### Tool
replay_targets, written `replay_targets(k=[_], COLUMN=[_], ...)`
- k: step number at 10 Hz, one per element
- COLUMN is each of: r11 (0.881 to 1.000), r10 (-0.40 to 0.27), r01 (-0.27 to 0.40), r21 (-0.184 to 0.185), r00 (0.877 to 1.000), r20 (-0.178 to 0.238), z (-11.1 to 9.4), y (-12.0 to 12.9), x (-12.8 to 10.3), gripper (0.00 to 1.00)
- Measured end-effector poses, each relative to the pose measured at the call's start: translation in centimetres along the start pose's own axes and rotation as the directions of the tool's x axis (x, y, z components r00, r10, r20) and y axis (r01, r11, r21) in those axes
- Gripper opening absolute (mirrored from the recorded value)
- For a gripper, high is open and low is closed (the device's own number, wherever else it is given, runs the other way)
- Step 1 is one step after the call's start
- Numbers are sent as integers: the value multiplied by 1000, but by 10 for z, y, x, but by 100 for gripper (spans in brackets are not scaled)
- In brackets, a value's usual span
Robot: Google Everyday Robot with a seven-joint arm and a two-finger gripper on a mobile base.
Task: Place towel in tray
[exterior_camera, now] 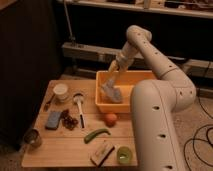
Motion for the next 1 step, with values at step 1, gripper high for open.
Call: replay_targets(k=[1], r11=[1000], r10=[-2], r01=[2], r21=[-5], r00=[1000], r20=[-8], z=[-1], y=[1], x=[3], gripper=[80])
